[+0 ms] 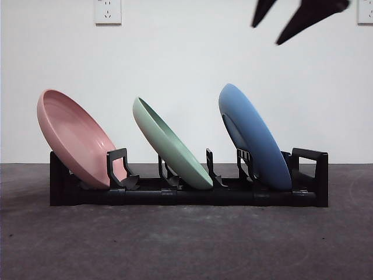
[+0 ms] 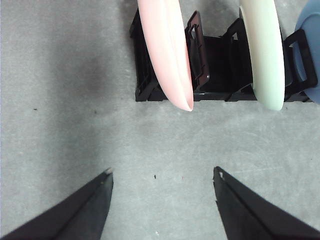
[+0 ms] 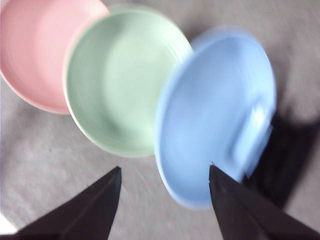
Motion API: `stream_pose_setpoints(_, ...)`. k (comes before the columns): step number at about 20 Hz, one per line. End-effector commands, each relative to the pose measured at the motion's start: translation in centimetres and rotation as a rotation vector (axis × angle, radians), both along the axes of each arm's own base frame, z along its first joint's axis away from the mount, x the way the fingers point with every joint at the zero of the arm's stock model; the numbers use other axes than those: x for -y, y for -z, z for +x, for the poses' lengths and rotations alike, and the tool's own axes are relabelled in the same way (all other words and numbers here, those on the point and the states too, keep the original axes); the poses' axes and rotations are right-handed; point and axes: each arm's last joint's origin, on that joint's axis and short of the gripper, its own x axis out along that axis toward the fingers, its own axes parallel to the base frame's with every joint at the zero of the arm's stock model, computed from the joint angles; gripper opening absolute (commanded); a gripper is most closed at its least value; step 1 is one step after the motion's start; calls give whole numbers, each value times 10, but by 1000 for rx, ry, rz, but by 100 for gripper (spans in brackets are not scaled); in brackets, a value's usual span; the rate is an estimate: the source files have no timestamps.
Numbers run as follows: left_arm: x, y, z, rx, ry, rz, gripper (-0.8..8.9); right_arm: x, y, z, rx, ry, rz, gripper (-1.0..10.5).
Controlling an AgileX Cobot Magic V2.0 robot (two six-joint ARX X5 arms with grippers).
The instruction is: Place the plate
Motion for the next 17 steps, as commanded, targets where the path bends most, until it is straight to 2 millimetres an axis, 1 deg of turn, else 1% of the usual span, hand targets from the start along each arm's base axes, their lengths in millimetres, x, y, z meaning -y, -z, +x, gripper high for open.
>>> stream_pose_setpoints(1,0,-7,1,27,1,-4,321,-15,5,19,-9,1,-21,269)
stream_pose_setpoints(3,0,-7,2,28,1,-4,321,-26,13,31,-19,-4,-41,268)
stream_pose_setpoints(7,0,-7,2,32,1,-4,321,-41,32,45,-57,-25,-61,268)
stream_pose_setpoints(11,0,-7,2,34,1,-4,321,-51,46,53,-72,-27,-89,258)
stream_pose_setpoints(13,0,-7,2,34,1,-4,321,-53,50,56,-80,-30,-91,200)
stream_pose_setpoints(17,0,-7,2,34,1,-4,321,-57,59,60,-106,-35,-102,193)
